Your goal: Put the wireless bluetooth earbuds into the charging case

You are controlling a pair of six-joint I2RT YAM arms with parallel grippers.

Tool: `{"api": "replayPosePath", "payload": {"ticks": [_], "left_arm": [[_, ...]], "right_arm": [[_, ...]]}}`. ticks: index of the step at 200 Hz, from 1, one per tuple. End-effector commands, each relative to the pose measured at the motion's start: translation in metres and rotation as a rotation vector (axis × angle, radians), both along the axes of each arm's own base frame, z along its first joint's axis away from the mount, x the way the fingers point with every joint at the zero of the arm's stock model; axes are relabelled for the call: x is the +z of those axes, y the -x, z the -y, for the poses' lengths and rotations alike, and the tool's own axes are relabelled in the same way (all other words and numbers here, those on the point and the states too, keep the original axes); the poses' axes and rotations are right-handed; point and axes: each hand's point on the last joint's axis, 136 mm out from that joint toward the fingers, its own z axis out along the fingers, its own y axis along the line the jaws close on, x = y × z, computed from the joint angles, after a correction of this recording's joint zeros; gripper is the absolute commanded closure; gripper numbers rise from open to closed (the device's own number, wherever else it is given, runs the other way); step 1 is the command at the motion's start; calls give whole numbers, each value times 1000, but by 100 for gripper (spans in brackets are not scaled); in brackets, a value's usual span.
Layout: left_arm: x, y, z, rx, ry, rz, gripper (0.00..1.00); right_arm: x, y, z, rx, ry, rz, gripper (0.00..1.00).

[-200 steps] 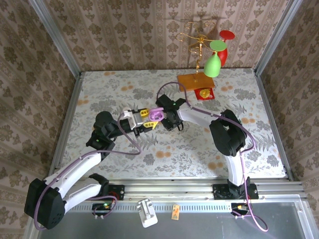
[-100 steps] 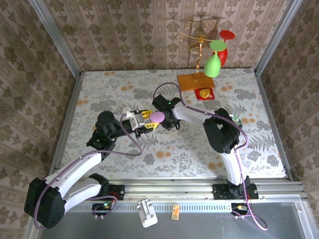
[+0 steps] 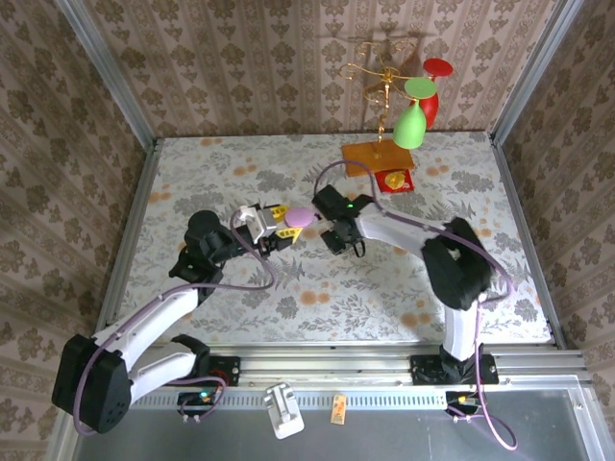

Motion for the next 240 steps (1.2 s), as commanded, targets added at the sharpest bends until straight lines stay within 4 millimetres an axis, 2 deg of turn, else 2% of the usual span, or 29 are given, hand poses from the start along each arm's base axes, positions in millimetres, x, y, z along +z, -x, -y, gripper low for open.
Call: {"api": "replayPosePath", "payload": {"ticks": [1,9,26,33,39,63,85,112,159,206,240], "left_arm": [[4,-3,-1,0,43,-21,77],[2,-4,-1,-1,42,-29,77],[0,-6,-2,-2,52,-45,77],[2,-6,-2,-6,60,-48,77],[1,-6,-2,-9,62,-57,77],[3,-4,-1,-32,73,-61,77],[2,0,0,-56,72,-68,77],[2,5,2,-93,71,-71,77],[5,11,4,-125,78,-76,77],[-3,10,5,-131,65,-93,76],[-5,10,6,-137,64,-92,77]], "right_arm": [[70,-12,-9,-2,-251,185,57],[83,-8,-9,22,-299,218,53],[126,9,-20,159,-445,316,42],[138,18,-27,223,-499,336,32],[158,29,-31,275,-555,366,26],[199,63,-51,480,-746,408,18],[225,70,-61,529,-848,437,14],[236,60,-68,522,-868,463,14],[231,36,-69,456,-821,490,15],[245,36,-68,445,-876,512,16],[246,30,-62,412,-897,514,16]]}}
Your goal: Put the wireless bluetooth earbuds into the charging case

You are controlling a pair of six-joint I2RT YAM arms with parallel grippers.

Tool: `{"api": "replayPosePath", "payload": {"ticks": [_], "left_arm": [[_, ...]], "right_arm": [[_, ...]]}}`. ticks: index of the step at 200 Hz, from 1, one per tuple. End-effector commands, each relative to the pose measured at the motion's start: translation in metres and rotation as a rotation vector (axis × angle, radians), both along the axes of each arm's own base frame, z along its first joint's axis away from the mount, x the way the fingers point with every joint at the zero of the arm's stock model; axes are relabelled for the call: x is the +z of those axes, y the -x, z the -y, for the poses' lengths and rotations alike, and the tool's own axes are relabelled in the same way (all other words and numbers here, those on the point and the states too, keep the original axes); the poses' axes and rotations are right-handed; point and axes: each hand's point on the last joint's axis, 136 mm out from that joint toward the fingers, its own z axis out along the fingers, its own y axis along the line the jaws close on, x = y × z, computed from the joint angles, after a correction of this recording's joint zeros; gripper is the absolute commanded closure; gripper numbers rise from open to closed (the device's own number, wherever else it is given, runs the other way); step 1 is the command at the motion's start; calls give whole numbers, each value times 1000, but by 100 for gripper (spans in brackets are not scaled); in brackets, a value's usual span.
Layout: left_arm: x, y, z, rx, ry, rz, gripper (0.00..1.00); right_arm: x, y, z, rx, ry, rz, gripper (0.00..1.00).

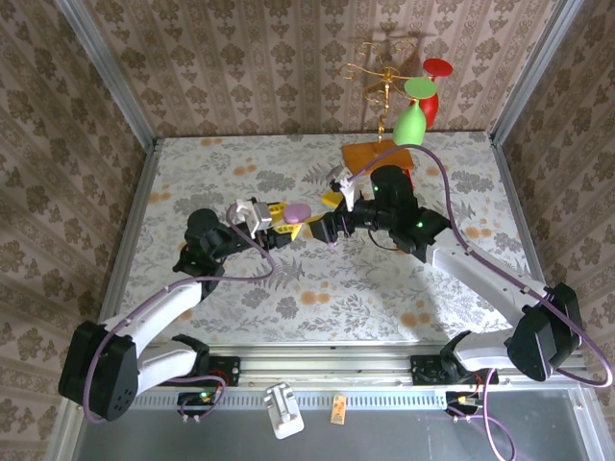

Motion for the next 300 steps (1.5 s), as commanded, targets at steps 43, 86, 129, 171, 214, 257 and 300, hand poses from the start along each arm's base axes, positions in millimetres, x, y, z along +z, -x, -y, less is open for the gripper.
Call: {"api": "replayPosePath", "payload": {"ticks": [43,86,129,171,214,257,300], "left_arm": [[-2,18,5,-98,11,11,76],[-1,20,5,-109,17,15,76],[1,13,4,-95,44,-26,76],[-3,-4,5,-50,54,-133,77],[-6,-11,6,-42,72,-220,78],[-9,-26,-5,9,90,-270,79],[-8,-25,-6,10,90,-255,79]], "right_arm": [[28,-23,2,-64,-88,34,16],[31,-34,2,-102,-86,15,17],[18,-37,1,-108,-48,-48,18],[27,-23,-4,-41,-91,-65,17],[43,-11,2,-35,-115,-27,15],[34,-26,29,-167,-164,-29,16],[-43,-60,66,-370,83,-115,20]]}}
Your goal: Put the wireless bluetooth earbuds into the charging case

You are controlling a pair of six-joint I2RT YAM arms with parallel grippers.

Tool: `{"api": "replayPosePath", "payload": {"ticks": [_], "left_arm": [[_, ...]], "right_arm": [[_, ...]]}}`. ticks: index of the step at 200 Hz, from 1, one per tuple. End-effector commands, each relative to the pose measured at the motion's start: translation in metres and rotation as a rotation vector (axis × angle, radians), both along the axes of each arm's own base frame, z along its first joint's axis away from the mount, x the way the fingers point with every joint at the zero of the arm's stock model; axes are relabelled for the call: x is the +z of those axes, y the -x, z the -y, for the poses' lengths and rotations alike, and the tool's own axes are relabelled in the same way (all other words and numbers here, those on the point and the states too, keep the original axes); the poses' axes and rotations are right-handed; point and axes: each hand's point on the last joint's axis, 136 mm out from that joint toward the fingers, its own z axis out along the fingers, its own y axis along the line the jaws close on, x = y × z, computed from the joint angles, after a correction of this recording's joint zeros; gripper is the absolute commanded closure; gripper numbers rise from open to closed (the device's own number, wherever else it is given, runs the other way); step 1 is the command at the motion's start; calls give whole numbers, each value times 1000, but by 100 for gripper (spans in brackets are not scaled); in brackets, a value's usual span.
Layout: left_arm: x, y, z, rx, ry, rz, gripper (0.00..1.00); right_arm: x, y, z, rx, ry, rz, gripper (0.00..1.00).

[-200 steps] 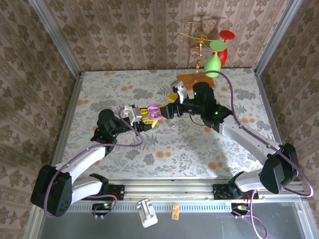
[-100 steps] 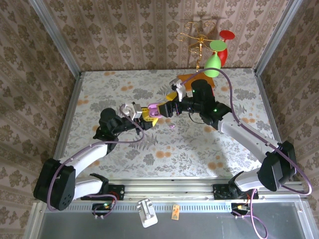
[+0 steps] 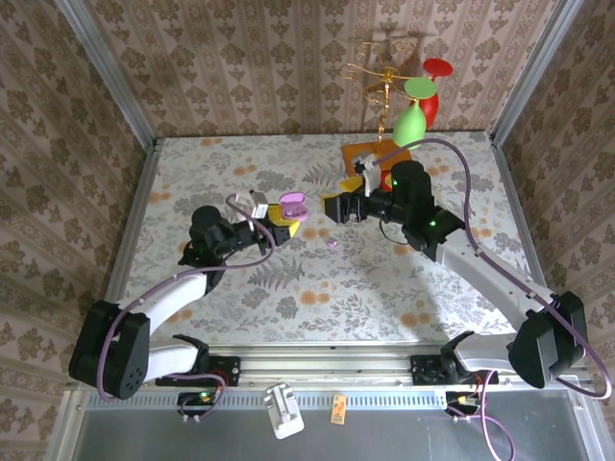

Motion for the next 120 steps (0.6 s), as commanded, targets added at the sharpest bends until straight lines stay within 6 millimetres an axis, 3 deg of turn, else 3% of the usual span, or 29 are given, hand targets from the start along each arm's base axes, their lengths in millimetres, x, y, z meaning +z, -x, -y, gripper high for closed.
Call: {"api": "replayPosePath", "payload": {"ticks": [1,15,34,55,94,120], "left_arm": [[21,-1,0,-2,36,52,79],[23,0,-1,-3,39,63,79],[26,2,-2,-2,45,74,79],[28,3,-6,8,40,83,79],[34,9,-10,24,39,111,79],[40,10,-14,45,49,123,79]], "right_arm": [[-45,-22,20,-122,174,-65,20],[-86,-34,31,-182,322,-142,24],[-124,-44,36,-209,460,-205,30],[-156,-48,29,-190,583,-262,34],[-199,-45,8,-131,778,-281,40],[-217,-44,1,-113,861,-274,46]]}}
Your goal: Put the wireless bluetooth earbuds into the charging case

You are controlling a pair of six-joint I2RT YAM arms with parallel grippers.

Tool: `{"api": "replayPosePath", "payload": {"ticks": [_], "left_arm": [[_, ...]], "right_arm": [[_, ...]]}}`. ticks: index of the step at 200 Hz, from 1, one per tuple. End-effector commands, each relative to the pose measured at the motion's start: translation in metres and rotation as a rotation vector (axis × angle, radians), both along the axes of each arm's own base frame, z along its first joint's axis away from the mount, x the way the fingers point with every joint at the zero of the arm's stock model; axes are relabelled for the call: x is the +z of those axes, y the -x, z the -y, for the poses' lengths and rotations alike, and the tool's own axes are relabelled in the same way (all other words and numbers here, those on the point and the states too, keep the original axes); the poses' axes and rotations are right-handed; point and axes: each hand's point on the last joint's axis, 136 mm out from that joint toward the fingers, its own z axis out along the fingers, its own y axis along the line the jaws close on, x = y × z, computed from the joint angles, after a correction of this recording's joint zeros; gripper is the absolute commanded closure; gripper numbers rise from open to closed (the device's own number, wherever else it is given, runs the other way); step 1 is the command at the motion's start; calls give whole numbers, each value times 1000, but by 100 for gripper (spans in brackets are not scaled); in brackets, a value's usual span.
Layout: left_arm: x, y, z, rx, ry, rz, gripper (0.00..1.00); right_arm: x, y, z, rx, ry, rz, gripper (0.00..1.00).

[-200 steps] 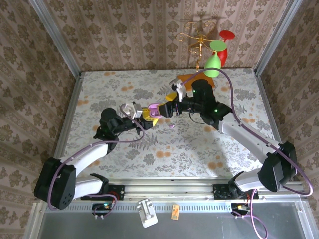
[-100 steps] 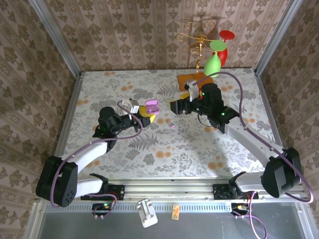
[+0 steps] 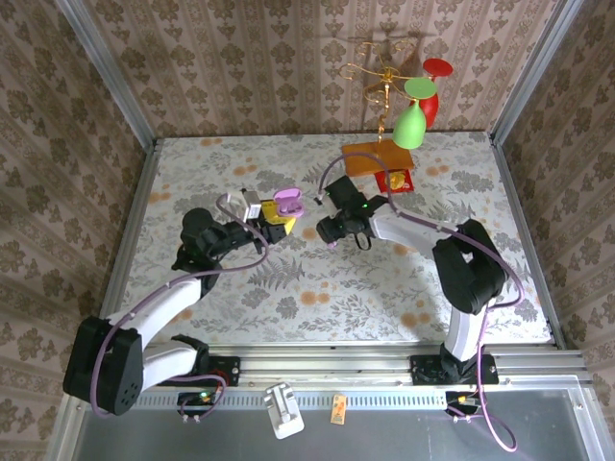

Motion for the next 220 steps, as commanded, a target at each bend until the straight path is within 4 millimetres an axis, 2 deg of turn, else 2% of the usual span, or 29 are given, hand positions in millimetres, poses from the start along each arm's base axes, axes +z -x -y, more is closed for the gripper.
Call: {"api": "replayPosePath", "payload": {"ticks": [1,47,103,136,193,220], "left_arm": [[9,1,-6,25,9,29,79],[16,3,-8,29,10,47,79],[23,9,-11,38,12,65,79],[27,12,-16,60,12,83,79],[25,12,-16,62,5,82,79],[26,12,-16,62,4,84,79]], "right_arm": [[-12,-2,7,21,144,8,47],[-30,1,3,67,295,1,58],[-42,12,-3,94,328,-30,68],[-51,18,-6,115,343,-45,68],[-57,9,-8,114,396,-19,70],[-61,13,-4,122,432,-42,72]]}}
